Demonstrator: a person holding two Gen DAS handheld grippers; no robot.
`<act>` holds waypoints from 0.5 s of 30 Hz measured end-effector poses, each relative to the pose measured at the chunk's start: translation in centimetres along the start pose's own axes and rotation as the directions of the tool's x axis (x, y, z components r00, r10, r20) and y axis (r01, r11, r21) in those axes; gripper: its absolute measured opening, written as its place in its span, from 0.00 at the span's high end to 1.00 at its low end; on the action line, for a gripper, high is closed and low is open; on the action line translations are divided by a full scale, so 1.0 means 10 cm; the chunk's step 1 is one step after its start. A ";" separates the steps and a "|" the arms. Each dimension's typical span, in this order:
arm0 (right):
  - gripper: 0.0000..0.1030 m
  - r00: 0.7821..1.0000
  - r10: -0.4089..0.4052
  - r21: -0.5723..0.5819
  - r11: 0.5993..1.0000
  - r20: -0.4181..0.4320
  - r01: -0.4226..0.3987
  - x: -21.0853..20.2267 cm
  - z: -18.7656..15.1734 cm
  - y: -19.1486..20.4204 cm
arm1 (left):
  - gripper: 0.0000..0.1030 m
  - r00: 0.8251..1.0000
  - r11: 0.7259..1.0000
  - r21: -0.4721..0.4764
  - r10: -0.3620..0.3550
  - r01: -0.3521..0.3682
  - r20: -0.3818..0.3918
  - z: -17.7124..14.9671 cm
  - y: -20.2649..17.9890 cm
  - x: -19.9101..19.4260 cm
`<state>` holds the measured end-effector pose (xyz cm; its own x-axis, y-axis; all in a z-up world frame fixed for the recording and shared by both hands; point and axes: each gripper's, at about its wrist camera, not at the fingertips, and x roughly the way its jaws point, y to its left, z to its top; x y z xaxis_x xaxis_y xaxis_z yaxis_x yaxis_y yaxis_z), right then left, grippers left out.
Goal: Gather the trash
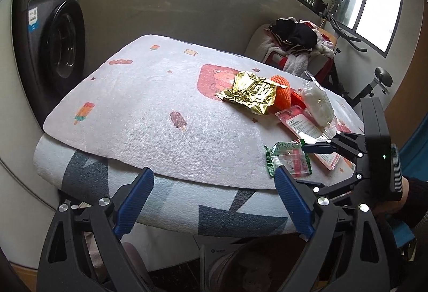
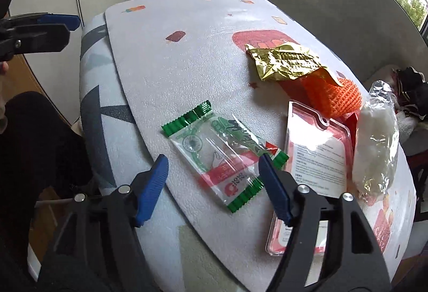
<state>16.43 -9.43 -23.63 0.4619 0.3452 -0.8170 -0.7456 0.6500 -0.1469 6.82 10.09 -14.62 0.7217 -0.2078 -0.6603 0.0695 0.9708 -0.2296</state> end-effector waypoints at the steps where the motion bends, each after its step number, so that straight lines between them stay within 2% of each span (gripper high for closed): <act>1: 0.37 1.000 0.024 0.030 0.999 0.001 -0.024 0.02 0.01 -0.05 | 0.13 1.000 1.000 -0.002 0.000 0.000 -0.001 -0.01 0.01 0.00; 2: 0.44 0.999 0.047 0.061 0.997 0.000 -0.047 0.04 0.02 -0.10 | 0.13 1.000 1.000 -0.004 -0.001 0.001 -0.002 -0.02 0.02 0.01; 5: 0.53 0.996 0.089 0.123 0.988 0.011 -0.090 0.07 0.03 -0.19 | 0.13 1.000 1.000 -0.010 -0.005 0.005 -0.007 -0.03 0.04 0.03; 6: 0.62 0.995 0.095 0.129 0.987 0.013 -0.096 0.07 0.03 -0.19 | 0.13 1.000 1.000 -0.011 -0.006 0.006 -0.008 -0.04 0.04 0.04; 7: 0.67 0.996 0.090 0.133 0.987 0.012 -0.091 0.06 0.03 -0.18 | 0.13 1.000 1.000 -0.012 -0.007 0.007 -0.011 -0.04 0.05 0.05; 8: 0.77 0.996 0.087 0.133 0.987 0.013 -0.088 0.05 0.03 -0.17 | 0.14 1.000 1.000 -0.012 -0.008 0.008 -0.013 -0.05 0.05 0.06; 9: 0.91 0.996 0.090 0.136 0.986 0.021 -0.092 0.01 0.03 -0.16 | 0.14 1.000 1.000 -0.010 -0.009 0.009 -0.015 -0.04 0.06 0.07; 15: 0.92 0.981 0.083 0.281 0.951 0.176 -0.131 -0.40 -0.09 -0.34 | 0.17 0.999 1.000 0.015 -0.015 0.015 -0.029 0.04 0.02 0.18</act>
<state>16.68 -13.61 -20.42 0.4755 0.5121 -0.7153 -0.6343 0.7630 0.1246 8.40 9.90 -15.60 0.7002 -0.2254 -0.6775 0.0910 0.9693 -0.2284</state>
